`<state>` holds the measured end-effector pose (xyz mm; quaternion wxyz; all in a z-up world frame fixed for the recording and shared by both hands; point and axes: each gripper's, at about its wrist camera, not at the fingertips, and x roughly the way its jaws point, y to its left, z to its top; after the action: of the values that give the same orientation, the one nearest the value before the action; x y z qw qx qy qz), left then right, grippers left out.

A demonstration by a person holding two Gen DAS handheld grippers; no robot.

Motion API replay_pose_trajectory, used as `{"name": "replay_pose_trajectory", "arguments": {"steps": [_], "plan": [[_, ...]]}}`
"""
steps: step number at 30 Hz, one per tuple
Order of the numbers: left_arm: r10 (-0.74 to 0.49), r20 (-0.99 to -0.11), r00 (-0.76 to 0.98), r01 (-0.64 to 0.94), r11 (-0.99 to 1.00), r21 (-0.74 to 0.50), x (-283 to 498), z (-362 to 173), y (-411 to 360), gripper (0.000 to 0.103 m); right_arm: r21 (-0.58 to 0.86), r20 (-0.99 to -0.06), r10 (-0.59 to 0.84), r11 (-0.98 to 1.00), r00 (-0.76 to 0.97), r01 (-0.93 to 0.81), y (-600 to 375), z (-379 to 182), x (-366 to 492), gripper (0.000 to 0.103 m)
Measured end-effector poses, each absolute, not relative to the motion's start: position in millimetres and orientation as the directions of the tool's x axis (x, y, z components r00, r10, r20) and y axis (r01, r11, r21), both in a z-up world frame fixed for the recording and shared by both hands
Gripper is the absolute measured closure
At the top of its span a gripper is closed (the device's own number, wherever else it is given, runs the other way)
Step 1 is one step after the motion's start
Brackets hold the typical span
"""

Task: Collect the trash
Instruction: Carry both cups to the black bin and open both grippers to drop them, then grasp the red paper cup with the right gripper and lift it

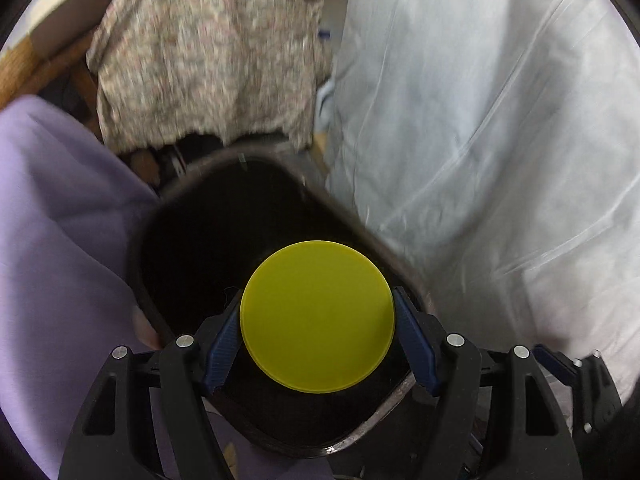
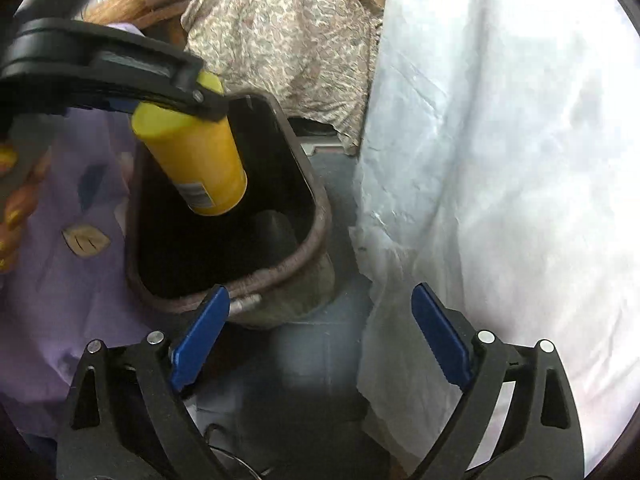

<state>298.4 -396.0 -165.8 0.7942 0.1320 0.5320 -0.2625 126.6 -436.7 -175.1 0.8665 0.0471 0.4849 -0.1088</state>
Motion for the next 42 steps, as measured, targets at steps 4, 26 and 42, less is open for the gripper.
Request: {"name": "replay_pose_trajectory", "arguments": {"steps": [4, 26, 42], "plan": [[-0.227, -0.946, 0.234, 0.551, 0.832, -0.063, 304, -197, -399, 0.033, 0.023, -0.851, -0.114, 0.967, 0.512, 0.254, -440, -180, 115, 0.012], [-0.412, -0.777, 0.476, 0.643, 0.766, -0.012, 239, -65, -362, 0.007, 0.063, -0.765, -0.101, 0.971, 0.636, 0.229, -424, -157, 85, 0.012], [-0.319, -0.548, 0.774, 0.413, 0.909, 0.053, 171, 14, -141, 0.006, 0.14, -0.602, 0.146, 0.987, 0.785, -0.076, -304, -68, 125, 0.012]]}}
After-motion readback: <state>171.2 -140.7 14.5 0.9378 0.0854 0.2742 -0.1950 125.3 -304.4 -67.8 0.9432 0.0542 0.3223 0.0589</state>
